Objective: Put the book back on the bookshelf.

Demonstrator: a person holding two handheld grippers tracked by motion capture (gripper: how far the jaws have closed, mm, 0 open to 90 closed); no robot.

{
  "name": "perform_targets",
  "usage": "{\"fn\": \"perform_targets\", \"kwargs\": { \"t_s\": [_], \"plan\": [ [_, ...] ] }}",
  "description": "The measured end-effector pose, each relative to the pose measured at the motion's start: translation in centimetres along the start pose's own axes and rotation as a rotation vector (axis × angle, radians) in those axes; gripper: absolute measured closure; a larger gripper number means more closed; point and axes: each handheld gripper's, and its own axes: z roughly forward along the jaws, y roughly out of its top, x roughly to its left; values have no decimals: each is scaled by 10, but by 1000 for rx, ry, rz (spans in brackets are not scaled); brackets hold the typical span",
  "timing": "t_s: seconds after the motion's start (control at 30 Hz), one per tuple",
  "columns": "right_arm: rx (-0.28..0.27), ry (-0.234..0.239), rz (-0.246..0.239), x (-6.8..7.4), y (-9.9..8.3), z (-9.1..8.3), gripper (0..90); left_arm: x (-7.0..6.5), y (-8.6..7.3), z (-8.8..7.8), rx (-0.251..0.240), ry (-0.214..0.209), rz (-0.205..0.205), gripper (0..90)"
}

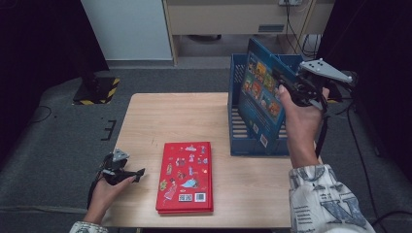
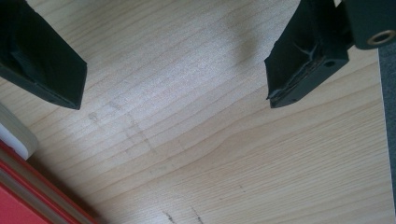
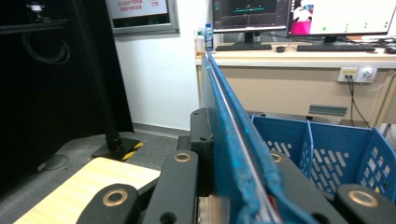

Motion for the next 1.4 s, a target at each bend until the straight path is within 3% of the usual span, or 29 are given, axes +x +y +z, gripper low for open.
{"fn": "perform_targets", "kwargs": {
  "t_s": [0.73,1.4],
  "plan": [
    [0,-89,39,0,-4,54,832,-1,1,1,6,-4,21,46],
    [1,-105,30,10,-6,78,832,-1,1,1,6,-6,27,46]
  ]
}}
